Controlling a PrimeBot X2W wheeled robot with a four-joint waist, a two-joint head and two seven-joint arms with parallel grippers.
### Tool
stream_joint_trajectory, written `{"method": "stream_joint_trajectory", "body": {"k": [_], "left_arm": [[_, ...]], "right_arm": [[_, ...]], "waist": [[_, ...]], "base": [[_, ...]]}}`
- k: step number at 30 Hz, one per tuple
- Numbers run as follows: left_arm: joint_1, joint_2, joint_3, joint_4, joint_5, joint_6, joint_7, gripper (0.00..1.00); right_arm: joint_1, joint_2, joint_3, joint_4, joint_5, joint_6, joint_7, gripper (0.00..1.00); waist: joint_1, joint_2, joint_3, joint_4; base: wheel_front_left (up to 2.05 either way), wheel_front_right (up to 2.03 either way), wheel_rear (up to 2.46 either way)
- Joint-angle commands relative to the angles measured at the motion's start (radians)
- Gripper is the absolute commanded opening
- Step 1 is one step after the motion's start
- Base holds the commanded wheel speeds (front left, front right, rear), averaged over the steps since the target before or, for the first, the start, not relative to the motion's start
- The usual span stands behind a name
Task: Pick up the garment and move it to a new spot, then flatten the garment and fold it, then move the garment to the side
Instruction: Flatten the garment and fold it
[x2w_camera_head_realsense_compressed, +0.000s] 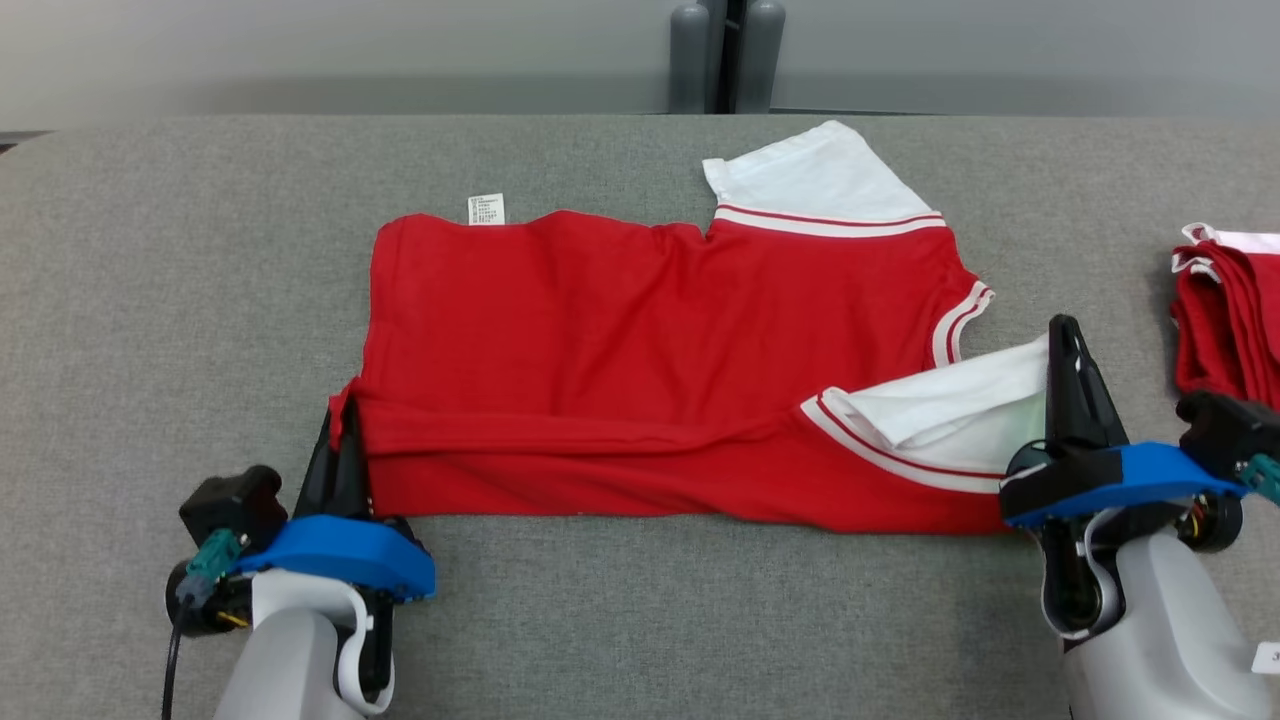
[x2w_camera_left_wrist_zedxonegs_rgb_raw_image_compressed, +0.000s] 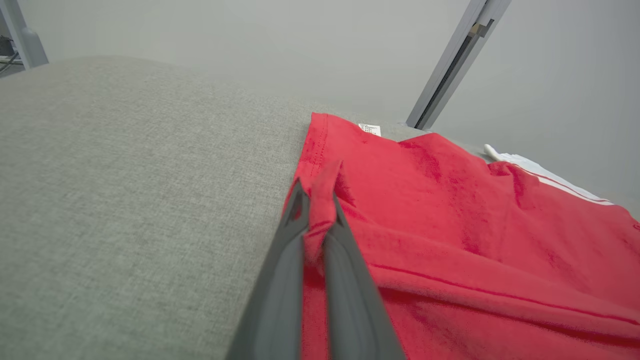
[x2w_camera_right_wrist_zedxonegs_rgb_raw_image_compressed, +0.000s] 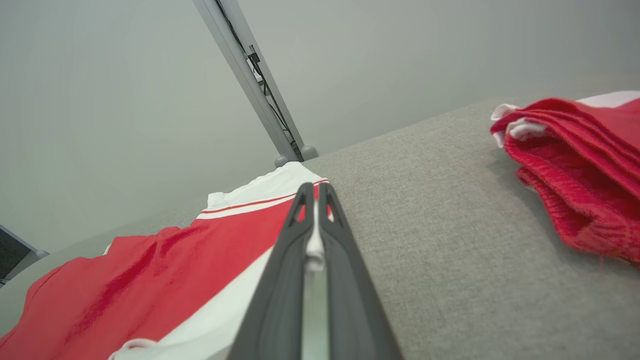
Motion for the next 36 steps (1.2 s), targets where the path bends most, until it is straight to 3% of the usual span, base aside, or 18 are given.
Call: {"method": "stream_joint_trajectory", "body": {"k": [1,9,10,11,12,23,36], "left_arm": [[-0.045,0.002,0.006,0.014,0.014,0.006,-0.005,0.00],[-0.139,0.002,0.026,0.106,0.060,-0.002,-0.005,0.00],[-0.142,0.002,0.030,0.113,0.066,0.002,-0.005,0.00],[-0.146,0.002,0.035,0.116,0.064,0.004,-0.004,0.92],[-0.146,0.002,0.039,0.111,0.071,0.007,-0.005,1.00],[0.070,0.001,0.048,-0.058,0.133,0.033,-0.004,1.00],[0.366,0.001,-0.004,-0.137,0.170,0.056,-0.004,1.00]], "right_arm": [[-0.042,-0.004,-0.005,0.021,-0.018,0.000,-0.005,0.00],[-0.156,-0.004,-0.036,0.102,-0.093,0.000,-0.005,0.00],[-0.161,-0.004,-0.044,0.099,-0.103,0.000,-0.005,0.17],[-0.161,-0.005,-0.049,0.098,-0.112,0.000,-0.005,0.93],[-0.159,-0.004,-0.054,0.095,-0.127,0.000,-0.005,1.00],[0.032,-0.003,-0.042,-0.035,-0.305,0.000,-0.005,1.00],[0.333,-0.003,0.017,-0.047,-0.297,0.000,-0.005,1.00]], "waist": [[-0.0003,0.0000,0.015,0.008],[-0.0003,0.0000,0.043,0.014],[-0.0003,0.0000,0.043,0.014],[-0.0003,0.0000,0.043,0.014],[-0.0003,0.0000,0.039,0.014],[-0.0003,0.0000,-0.078,0.004],[-0.0003,0.0000,-0.245,0.000]], "base": [[0.00,0.00,0.00],[0.00,0.00,0.00],[0.00,0.00,0.00],[0.00,0.00,0.00],[0.00,0.00,0.00],[0.00,0.00,0.00],[0.00,0.00,0.00]]}}
